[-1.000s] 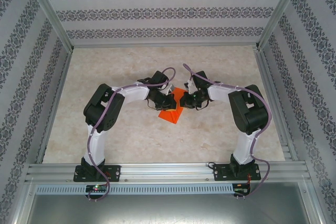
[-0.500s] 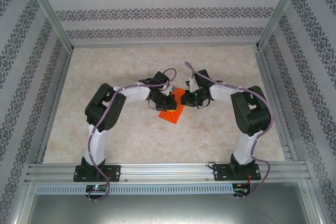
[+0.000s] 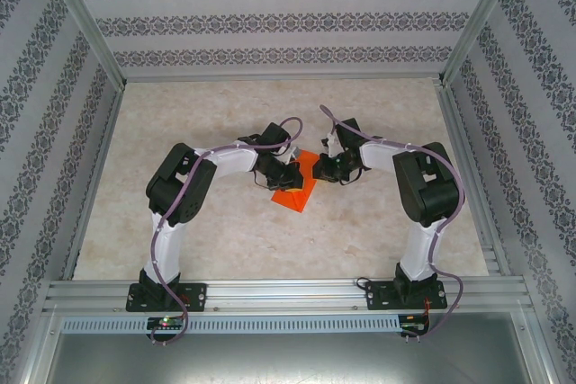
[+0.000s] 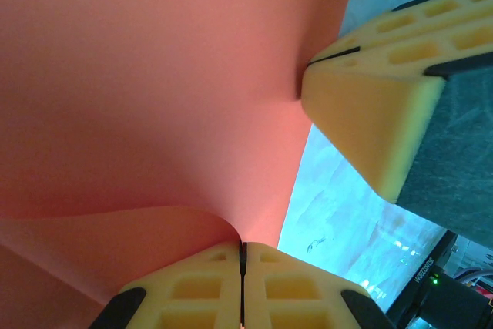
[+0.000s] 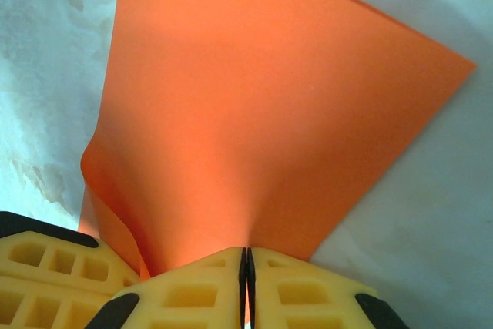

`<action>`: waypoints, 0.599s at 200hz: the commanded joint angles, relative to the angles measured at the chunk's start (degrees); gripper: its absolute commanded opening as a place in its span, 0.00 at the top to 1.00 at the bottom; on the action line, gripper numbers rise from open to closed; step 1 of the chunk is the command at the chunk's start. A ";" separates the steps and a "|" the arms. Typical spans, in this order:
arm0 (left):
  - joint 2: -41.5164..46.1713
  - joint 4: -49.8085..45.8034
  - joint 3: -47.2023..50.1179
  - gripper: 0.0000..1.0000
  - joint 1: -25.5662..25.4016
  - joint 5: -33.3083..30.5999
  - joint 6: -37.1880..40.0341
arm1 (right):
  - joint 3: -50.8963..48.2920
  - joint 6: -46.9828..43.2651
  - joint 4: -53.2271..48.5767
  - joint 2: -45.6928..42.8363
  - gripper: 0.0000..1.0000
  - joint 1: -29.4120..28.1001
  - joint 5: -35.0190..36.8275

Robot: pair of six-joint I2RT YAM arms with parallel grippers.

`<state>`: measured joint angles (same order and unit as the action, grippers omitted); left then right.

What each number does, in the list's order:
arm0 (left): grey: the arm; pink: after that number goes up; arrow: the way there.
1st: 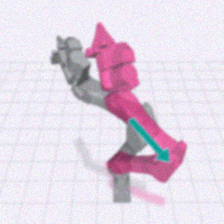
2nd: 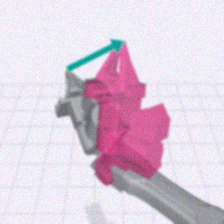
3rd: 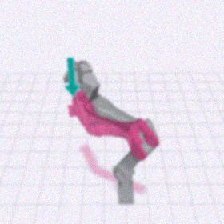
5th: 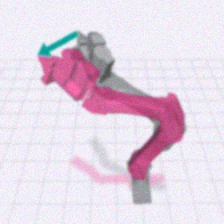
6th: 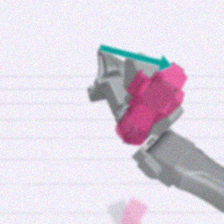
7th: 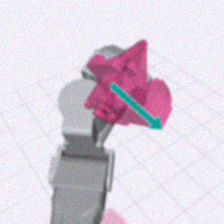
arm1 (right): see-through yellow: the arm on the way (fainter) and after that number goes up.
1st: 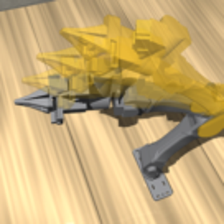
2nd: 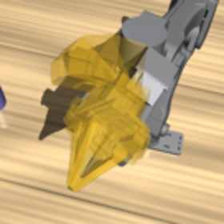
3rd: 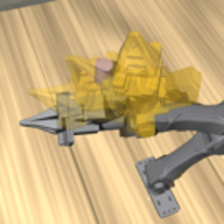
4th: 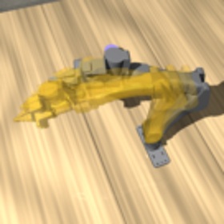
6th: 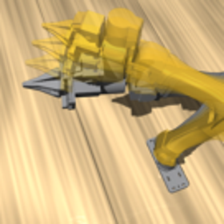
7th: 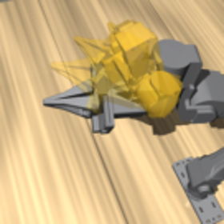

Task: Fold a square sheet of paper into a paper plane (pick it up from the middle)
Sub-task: Fold the triangle a second time at the center of the table.

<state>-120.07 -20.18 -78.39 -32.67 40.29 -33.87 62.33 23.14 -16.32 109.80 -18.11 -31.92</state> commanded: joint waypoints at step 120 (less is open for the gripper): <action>-2.98 -1.47 -4.02 0.91 -0.72 -0.96 0.67 | 1.04 -2.66 -2.72 1.82 0.89 -0.13 0.94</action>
<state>-122.21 -20.23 -80.93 -32.67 40.27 -33.89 62.76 22.04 -16.99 110.04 -18.11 -31.94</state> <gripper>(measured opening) 0.088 0.106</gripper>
